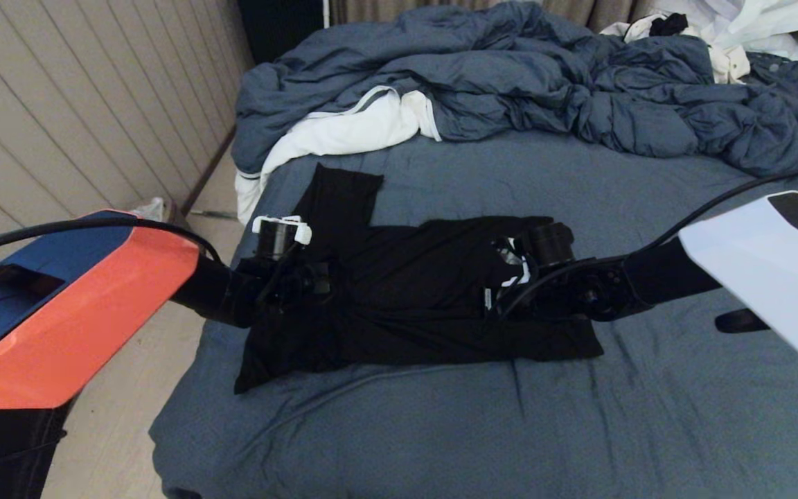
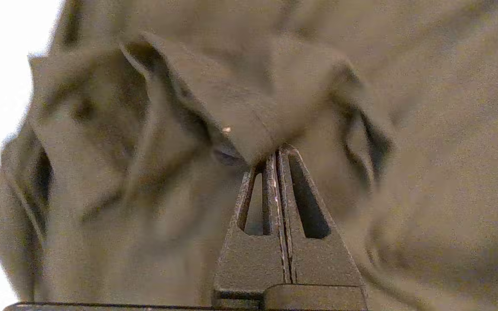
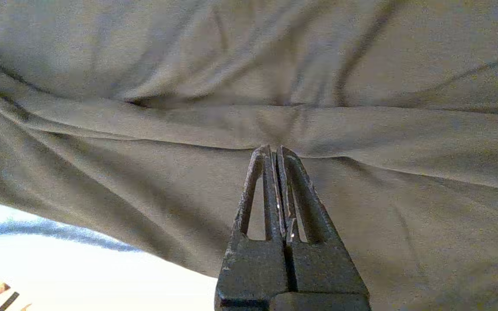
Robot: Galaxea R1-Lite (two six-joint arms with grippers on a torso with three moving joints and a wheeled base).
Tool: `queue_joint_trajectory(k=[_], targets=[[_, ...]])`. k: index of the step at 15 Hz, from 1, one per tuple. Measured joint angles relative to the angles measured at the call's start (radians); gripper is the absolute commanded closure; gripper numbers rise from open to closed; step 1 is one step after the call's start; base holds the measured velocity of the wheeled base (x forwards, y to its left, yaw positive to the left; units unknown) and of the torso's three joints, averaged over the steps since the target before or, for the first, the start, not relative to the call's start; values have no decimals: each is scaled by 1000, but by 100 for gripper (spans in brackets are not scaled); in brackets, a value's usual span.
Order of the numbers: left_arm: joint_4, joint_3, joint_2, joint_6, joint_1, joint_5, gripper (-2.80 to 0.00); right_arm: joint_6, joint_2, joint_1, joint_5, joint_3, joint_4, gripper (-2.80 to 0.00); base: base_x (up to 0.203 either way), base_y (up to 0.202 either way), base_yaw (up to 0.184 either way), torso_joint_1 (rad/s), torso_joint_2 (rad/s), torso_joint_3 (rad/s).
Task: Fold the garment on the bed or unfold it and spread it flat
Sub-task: Fold the black T-shirt
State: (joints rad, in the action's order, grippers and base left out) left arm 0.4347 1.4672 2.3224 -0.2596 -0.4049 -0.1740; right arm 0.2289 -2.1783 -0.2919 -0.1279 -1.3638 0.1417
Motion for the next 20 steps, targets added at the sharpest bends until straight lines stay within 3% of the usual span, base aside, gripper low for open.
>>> queue_joint_trajectory(k=[5, 9, 11, 16, 20], targets=[[-10, 179, 111, -11, 22, -72, 0, 0, 4, 1, 1, -1, 0, 0, 0, 0, 0, 0, 0, 0], [-42, 394, 161, -7, 31, -200, 0, 0, 4, -5, 3, 1, 0, 0, 0, 0, 0, 0, 0, 0], [-42, 446, 175, -4, 30, -268, 0, 0, 6, -6, 3, 1, 0, 0, 0, 0, 0, 0, 0, 0], [-40, 448, 175, -8, 2, -301, 0, 0, 8, -7, 3, 3, 0, 0, 0, 0, 0, 0, 0, 0], [-39, 277, 75, -12, -5, -287, 0, 0, 8, -5, 3, 3, 0, 0, 0, 0, 0, 0, 0, 0]])
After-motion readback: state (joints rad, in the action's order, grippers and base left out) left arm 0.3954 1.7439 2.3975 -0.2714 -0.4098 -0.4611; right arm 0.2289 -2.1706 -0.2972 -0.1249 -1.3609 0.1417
